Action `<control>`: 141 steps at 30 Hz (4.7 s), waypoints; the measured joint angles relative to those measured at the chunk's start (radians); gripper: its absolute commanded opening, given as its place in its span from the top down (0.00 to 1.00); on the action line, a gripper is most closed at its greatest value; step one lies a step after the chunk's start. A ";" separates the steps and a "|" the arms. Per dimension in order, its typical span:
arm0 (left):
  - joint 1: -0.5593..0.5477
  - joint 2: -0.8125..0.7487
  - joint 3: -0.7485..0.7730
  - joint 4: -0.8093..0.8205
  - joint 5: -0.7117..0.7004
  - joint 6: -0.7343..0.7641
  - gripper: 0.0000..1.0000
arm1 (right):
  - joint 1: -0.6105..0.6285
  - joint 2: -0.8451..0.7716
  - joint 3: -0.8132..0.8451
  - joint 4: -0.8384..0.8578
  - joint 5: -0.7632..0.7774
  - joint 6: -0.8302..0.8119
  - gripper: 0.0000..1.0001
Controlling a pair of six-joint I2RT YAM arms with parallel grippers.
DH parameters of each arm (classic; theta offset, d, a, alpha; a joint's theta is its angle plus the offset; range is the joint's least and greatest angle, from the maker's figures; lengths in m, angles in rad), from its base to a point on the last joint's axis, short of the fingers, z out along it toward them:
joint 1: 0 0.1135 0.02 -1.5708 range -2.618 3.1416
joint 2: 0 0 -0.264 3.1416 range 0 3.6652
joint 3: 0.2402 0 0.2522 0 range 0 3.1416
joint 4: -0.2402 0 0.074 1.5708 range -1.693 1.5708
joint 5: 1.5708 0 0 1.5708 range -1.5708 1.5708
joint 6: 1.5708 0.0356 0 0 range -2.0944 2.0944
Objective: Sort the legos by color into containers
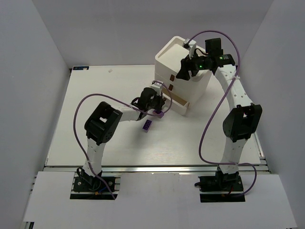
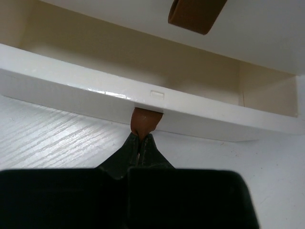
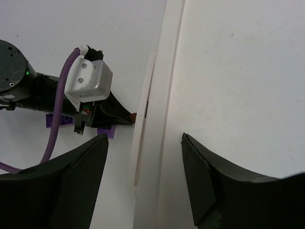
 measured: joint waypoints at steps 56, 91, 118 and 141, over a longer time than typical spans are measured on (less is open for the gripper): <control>0.060 -1.201 -0.483 -0.651 -0.258 -0.464 0.03 | 0.357 -0.055 -0.407 -0.357 -0.011 -1.325 0.19; 0.060 -1.253 -0.500 -0.771 -0.296 -0.470 0.02 | 0.468 0.183 -0.332 0.094 0.652 -0.019 0.24; 0.060 -1.116 -0.501 -0.736 -0.187 -0.431 0.03 | 0.429 -0.066 -0.328 0.169 0.705 -0.078 1.00; 0.052 -0.826 -0.488 -0.661 -0.063 -0.296 0.03 | 0.374 -0.011 -0.362 0.191 0.911 -0.174 0.38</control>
